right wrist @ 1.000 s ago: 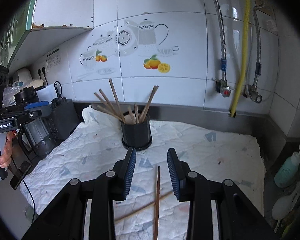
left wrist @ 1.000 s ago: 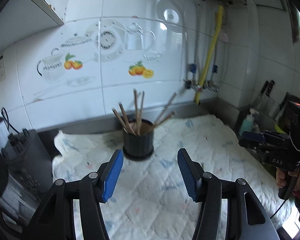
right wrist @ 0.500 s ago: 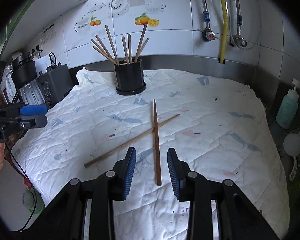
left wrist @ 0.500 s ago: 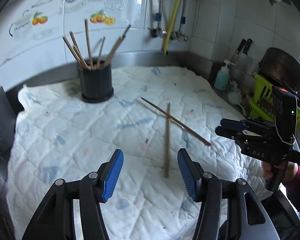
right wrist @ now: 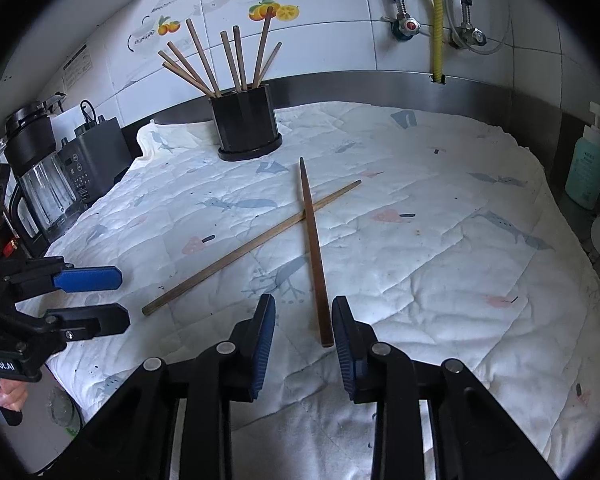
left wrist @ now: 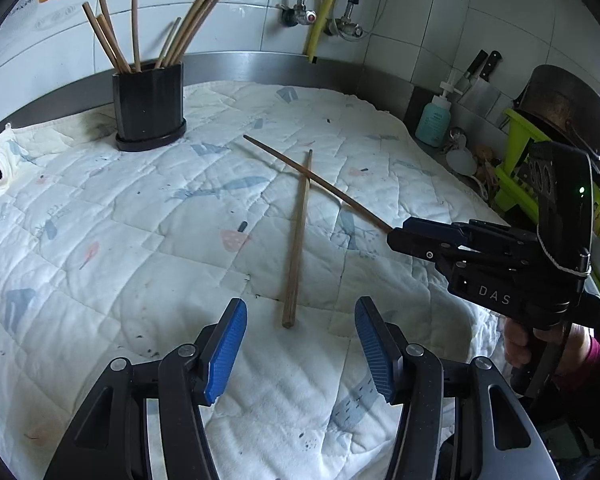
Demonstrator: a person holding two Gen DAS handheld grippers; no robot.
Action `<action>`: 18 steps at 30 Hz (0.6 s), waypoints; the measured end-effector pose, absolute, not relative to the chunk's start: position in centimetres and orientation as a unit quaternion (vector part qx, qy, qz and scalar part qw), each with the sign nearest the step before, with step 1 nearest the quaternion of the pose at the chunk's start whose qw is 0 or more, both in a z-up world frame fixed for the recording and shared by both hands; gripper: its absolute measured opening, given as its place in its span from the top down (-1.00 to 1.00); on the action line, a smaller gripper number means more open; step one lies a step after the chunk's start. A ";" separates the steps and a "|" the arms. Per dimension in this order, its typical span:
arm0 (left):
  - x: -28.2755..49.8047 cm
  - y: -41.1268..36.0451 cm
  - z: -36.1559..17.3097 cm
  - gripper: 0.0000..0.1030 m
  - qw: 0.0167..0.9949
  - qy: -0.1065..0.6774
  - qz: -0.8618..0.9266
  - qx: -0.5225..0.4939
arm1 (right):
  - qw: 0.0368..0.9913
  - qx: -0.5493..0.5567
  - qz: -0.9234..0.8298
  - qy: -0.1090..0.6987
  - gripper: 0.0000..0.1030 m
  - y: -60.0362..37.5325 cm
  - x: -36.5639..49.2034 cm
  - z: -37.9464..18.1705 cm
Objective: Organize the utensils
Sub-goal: 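Close the right tool on one chopstick while the left tool closes on the other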
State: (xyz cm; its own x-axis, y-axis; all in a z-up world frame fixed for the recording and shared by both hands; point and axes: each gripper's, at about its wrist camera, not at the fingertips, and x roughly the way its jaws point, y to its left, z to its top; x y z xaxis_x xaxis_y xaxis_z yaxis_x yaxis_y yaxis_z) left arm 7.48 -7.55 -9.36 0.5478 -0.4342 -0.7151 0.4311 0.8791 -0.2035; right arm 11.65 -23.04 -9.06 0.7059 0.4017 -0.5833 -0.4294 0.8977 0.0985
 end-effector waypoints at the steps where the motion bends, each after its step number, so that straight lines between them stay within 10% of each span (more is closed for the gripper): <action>1: 7.7 -7.7 -9.7 -0.16 0.879 0.409 -0.244 -0.002 | 0.924 -0.024 0.223 0.311 0.38 -23.0 11.8 -9.2; 18: 9.9 -8.9 -11.7 0.38 0.893 0.388 -0.226 0.015 | 0.927 -0.040 0.217 0.302 0.54 -22.2 12.7 -10.2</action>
